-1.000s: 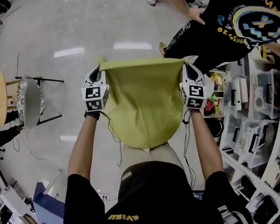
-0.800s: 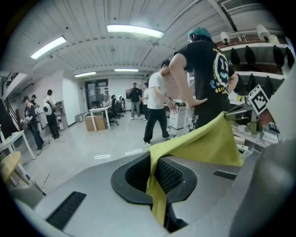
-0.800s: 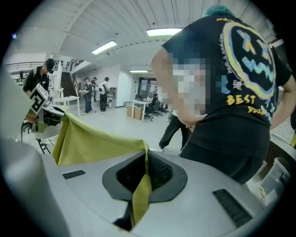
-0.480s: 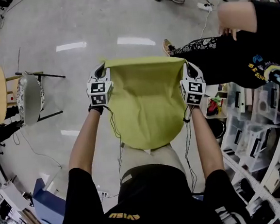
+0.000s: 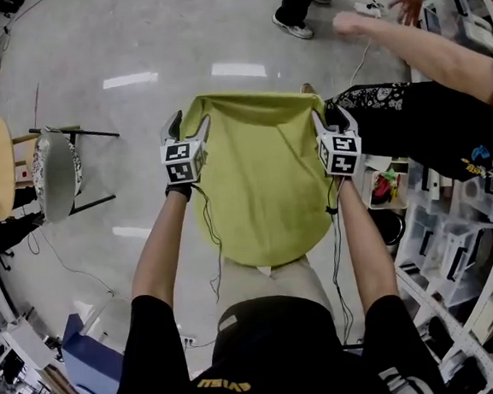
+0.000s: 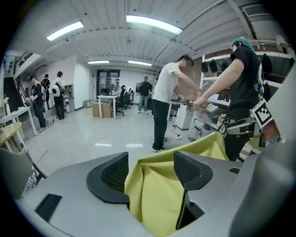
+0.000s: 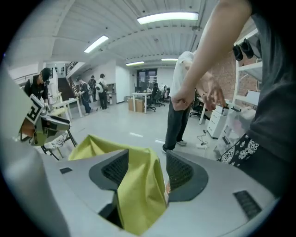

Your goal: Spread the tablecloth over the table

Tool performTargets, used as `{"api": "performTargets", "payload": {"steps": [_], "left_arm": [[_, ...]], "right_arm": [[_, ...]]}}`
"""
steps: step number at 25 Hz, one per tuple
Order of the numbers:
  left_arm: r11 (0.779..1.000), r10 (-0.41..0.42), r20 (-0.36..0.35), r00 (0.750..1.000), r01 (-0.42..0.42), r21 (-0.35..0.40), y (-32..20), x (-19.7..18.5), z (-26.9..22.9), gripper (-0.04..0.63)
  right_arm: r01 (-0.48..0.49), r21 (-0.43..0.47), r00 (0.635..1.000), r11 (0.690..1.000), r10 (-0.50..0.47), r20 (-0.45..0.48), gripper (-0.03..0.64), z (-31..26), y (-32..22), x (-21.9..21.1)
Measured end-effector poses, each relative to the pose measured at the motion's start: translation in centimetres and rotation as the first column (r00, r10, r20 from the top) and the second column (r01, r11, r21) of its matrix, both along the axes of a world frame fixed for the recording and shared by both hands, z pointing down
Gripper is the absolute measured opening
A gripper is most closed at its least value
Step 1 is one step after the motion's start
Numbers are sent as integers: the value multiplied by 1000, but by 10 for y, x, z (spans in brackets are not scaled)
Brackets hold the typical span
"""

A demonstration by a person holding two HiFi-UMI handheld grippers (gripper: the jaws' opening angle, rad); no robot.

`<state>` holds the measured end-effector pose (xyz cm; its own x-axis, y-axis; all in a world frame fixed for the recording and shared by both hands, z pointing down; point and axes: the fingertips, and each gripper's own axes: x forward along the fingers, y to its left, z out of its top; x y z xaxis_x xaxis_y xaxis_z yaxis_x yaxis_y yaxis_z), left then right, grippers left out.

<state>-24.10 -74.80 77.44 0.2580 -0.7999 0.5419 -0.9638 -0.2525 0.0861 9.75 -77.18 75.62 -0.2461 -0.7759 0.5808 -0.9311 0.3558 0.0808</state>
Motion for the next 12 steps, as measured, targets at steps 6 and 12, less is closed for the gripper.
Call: {"api": "performTargets", "payload": {"steps": [6,12], "left_arm": [[1000,7,-14,1000,-7,-7,21,9,0,310],[1000,26,-20,999,-27,-4,42,18,1,281]], "right_arm": [[37,-12,999,999,-37,2,247,1,11,-19],[45,2,999,999,-45,-9,238,2,23,-26]]}}
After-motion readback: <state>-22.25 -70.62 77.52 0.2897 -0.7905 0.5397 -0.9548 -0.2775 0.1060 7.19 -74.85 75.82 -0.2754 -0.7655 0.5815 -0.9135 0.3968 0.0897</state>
